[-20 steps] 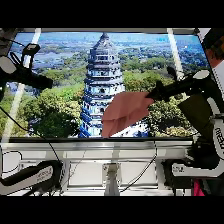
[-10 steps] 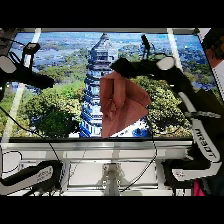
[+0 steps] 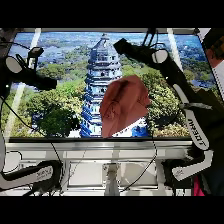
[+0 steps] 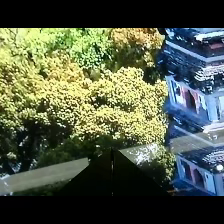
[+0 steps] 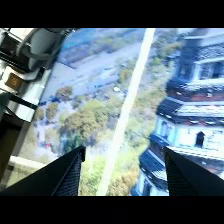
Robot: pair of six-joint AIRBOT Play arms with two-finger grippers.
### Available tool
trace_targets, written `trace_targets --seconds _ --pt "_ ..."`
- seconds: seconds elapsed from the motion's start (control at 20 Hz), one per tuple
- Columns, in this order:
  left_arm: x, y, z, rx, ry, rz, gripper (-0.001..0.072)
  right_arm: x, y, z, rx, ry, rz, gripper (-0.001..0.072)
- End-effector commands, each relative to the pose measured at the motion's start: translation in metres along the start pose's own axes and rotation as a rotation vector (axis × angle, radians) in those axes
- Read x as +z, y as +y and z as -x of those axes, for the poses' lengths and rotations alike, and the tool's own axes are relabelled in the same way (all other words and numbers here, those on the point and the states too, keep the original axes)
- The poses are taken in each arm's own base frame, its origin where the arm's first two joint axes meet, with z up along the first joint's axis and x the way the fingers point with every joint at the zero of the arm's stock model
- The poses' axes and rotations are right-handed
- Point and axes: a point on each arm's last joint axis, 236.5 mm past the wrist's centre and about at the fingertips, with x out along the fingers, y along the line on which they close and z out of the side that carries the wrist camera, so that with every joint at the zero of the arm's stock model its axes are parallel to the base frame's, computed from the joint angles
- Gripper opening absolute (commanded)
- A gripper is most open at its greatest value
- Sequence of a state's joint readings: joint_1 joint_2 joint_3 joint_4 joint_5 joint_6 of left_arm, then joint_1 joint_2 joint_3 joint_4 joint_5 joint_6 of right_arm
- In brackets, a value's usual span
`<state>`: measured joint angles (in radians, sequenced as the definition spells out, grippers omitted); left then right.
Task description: Fold the clothes and pants, and hang the long-sleeved shirts on hangers.
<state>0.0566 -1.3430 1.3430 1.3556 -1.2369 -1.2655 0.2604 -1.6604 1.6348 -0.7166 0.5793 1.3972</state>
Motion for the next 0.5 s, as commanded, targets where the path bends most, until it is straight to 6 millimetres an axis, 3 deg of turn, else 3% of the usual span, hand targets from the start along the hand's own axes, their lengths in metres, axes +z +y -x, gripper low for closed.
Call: trace_targets --seconds 0.0,0.05,0.1,0.25,0.45 --pt "0.006 -0.035 -0.011 -0.164 -0.010 0.018 0.0004 -0.008 -0.047 0.023 -0.053 0.131 -0.021 0.0461" --pt "0.009 -0.050 -0.009 -0.228 -0.028 -0.003 0.0003 -0.011 -0.058 0.032 -0.062 0.170 -0.040 0.0173" --pt "0.008 -0.062 -0.008 -0.281 -0.036 -0.022 0.0003 -0.012 -0.069 0.041 -0.071 0.197 -0.056 0.0027" --pt "-0.025 -0.078 -0.018 -0.343 0.039 -0.077 0.0001 -0.016 -0.098 0.076 -0.090 0.287 -0.111 0.0012" --pt "-0.105 -0.133 -0.041 -0.508 0.154 -0.123 0.0001 -0.039 -0.108 0.105 -0.079 0.398 -0.113 0.0009"
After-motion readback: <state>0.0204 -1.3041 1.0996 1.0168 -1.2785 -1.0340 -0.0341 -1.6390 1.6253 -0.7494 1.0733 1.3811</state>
